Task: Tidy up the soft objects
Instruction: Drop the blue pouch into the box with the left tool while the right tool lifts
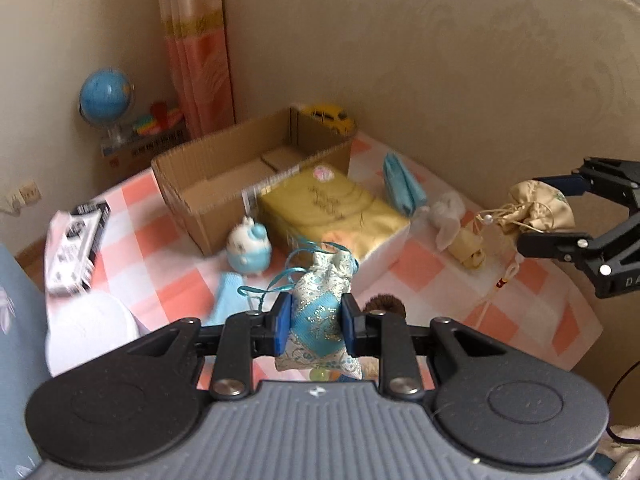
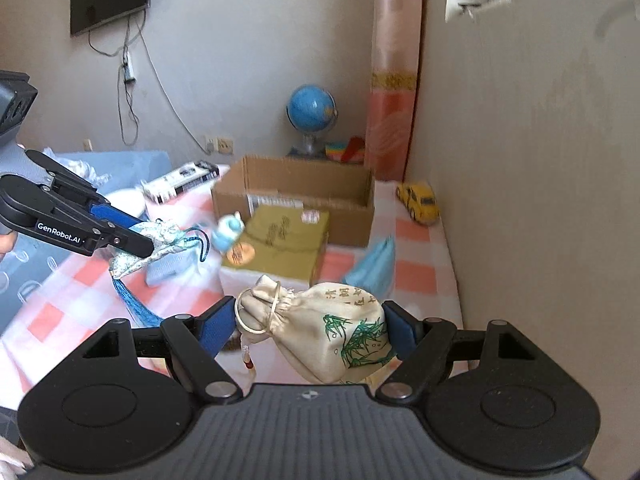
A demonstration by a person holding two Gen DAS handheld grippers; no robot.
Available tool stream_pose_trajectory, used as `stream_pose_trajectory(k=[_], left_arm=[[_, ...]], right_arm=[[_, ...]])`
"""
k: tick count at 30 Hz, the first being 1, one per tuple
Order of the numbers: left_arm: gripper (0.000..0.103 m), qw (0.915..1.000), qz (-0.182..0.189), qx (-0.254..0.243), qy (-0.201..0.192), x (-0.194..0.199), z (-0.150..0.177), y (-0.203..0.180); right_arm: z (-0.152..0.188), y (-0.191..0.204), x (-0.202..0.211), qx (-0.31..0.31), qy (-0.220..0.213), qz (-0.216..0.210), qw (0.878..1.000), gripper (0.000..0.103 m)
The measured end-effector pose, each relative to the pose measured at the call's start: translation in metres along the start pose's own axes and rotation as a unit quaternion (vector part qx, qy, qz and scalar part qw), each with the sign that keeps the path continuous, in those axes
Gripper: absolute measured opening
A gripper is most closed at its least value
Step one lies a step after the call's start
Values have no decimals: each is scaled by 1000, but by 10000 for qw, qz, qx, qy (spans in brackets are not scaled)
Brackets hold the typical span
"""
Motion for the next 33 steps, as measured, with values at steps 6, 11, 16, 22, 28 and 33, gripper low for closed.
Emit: stream_pose_trajectory(k=[6, 11, 16, 22, 28, 33], left_arm=[[24, 9994, -81, -233, -246, 13, -36, 4], [24, 9978, -201, -434, -449, 12, -74, 12], [24, 9958, -318, -561, -646, -6, -121, 26], [25, 9922, -591, -771, -779, -45, -169, 45], [25, 9909, -697, -908, -715, -92, -192, 55], [38, 9933, -631, -817, -516, -128, -187, 62]], right_arm=[[-26, -1, 5, -43, -204, -87, 9997, 82], [-40, -1, 3, 4, -287, -103, 9995, 82], [-47, -5, -6, 9, -271, -91, 9996, 82], [-53, -11, -21, -26, -212, -98, 9997, 82], [-54, -19, -34, -93, -131, -80, 9998, 82], [-54, -28, -43, -150, -54, -25, 9999, 82]])
Point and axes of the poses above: each gripper's, at about its wrist camera, not at the fingertips, and x roughly against the way its jaws point, y to its left, z to its underside, the point moved 9 cm from there along -x, roughly the way its jaws point, and after that the axes turned 4 degrees about z, right-handed, at the moved point
